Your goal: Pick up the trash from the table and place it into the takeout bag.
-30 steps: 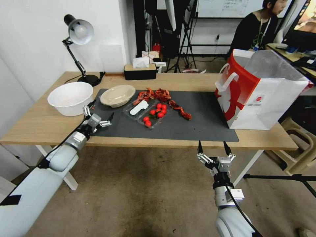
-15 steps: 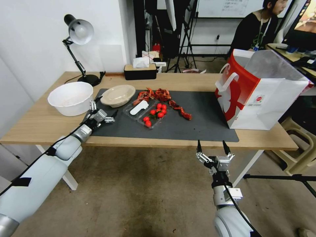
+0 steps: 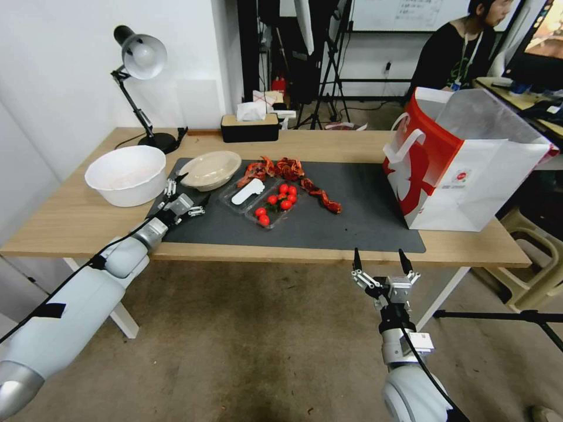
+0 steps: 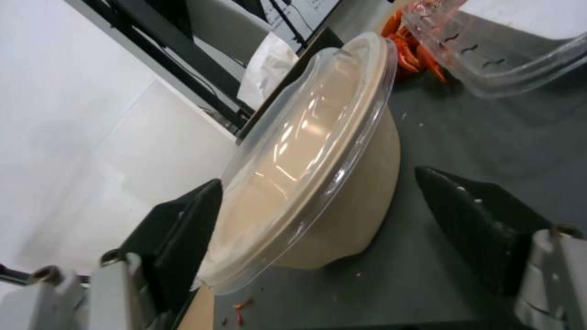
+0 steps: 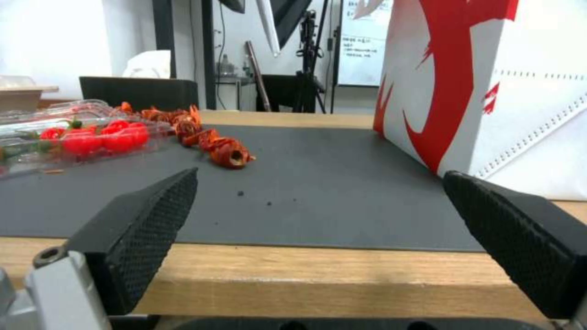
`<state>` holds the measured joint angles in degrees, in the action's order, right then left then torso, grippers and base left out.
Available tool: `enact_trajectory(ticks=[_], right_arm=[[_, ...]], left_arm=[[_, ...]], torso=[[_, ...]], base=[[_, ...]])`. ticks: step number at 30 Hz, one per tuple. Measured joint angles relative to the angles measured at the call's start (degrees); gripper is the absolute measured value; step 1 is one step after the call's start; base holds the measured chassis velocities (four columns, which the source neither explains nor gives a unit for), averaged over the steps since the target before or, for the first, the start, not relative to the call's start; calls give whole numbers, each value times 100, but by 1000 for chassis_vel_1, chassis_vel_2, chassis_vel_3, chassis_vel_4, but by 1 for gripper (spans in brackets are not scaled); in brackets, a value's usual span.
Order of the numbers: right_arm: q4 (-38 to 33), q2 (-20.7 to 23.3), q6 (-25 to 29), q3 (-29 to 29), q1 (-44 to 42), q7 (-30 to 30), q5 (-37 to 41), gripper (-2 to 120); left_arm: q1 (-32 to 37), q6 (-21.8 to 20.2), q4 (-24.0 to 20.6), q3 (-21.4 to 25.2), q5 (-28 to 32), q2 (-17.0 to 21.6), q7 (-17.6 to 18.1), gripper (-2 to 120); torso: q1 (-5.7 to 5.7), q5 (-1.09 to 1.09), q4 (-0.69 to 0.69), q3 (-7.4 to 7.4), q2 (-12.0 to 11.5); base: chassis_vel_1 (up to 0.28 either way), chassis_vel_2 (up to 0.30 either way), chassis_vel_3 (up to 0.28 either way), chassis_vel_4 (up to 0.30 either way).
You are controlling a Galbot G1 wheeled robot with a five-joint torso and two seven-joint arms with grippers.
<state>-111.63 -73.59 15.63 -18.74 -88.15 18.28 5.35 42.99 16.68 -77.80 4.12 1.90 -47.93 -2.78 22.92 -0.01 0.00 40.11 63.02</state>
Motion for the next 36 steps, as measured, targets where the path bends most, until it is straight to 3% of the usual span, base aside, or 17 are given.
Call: enact_trajectory(ticks=[8,14,24,36], right_arm=[[64,43,0,-17,70,16,26,100],[120,53,9,-17,112,21,38,100],[141,43,24,-19,115,24,42,100],[143,-5,31,-14,90,24,36,100]], left_arm=[[-386,23,438,-342,-5,-31,-10,70],[-512,26,566,-468,0,-27,-6,50],[-532,56,639,-458,10,-24,6,40],[-520,129,662,-420,11,35,20,1]], torso=[[0,1,0,0,0],[0,0,0,0,0],[-1,0,0,0,0],[-1,0,0,0,0]], base=[[0,0,0,0],[0,0,0,0],[0,0,0,0],[0,0,0,0]])
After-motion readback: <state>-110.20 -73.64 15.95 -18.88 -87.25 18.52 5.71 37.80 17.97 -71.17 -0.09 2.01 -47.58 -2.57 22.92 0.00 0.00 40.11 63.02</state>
